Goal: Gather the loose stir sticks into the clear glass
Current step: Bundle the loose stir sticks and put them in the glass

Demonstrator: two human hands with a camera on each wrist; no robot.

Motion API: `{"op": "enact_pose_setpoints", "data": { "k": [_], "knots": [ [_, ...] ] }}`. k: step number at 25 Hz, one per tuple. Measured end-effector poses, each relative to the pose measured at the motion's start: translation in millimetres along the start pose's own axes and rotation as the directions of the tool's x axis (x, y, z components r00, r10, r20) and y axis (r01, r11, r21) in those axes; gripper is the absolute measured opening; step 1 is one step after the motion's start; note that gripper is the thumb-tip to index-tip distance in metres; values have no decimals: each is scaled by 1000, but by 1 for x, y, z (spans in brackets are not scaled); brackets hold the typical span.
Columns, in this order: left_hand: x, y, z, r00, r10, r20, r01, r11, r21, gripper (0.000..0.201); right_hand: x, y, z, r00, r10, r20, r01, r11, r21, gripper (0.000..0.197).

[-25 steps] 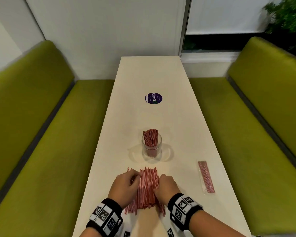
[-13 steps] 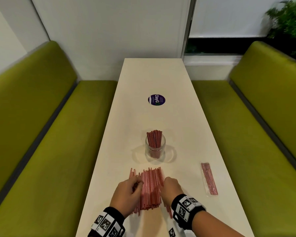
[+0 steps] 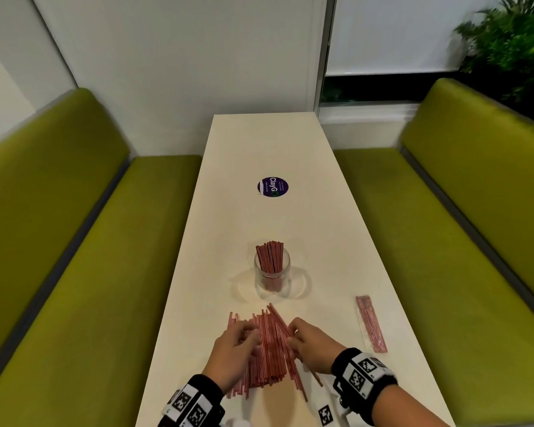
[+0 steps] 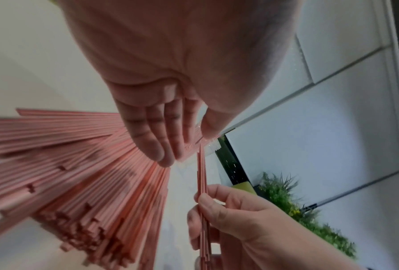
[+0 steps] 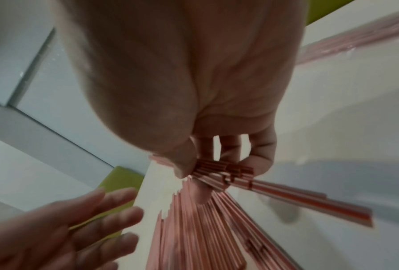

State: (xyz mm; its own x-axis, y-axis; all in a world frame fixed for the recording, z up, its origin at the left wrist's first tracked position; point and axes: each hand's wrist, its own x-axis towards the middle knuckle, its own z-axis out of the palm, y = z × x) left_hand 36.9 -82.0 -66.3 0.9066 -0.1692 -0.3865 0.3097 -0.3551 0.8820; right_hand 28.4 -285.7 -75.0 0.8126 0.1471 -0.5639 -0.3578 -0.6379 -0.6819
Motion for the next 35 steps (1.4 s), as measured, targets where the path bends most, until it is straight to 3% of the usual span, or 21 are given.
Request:
{"op": "enact_pose_setpoints", "data": {
  "k": [3,6,8,11,16,20,24,28,30,33,35],
  "knots": [
    [9,9,1,999,-5,-32,-1,983,-183,27,-10,-15,-6,992,-114,51,118,990,-82,6],
    [12,23,-3,997,56,45,-54,998,-42,11,-16,-23,-3,977,-186,107,192,980,-57,12],
    [12,28,-5,985,69,155,-86,991,102,18,-20,-25,-2,971,-209,119,204,977,57,14],
    [12,29,-11,967,83,242,-105,991,78,16,-25,-25,-7,974,-216,61,203,963,176,13],
    [12,29,-13,980,129,151,-126,991,-34,12,-34,-27,-33,968,-243,54,174,816,551,16],
    [10,28,-14,988,136,66,-127,983,-133,9,-39,-22,-53,958,-263,114,114,713,692,20],
    [9,26,-11,992,123,-15,-123,964,-234,9,-32,-25,-43,981,-191,25,83,537,840,20],
    [3,31,17,984,169,53,-158,973,-171,12,-18,-34,-15,991,-106,-82,129,592,796,8],
    [7,31,19,985,169,12,-165,974,-158,11,-14,-33,-17,991,-32,-131,122,627,770,14],
    [15,33,11,985,165,-46,-171,971,-165,9,-12,-30,-23,999,10,-54,36,609,792,12],
    [17,42,11,982,188,4,-186,975,-120,10,-12,-31,-27,1000,-13,-17,22,565,825,5]
  ]
}}
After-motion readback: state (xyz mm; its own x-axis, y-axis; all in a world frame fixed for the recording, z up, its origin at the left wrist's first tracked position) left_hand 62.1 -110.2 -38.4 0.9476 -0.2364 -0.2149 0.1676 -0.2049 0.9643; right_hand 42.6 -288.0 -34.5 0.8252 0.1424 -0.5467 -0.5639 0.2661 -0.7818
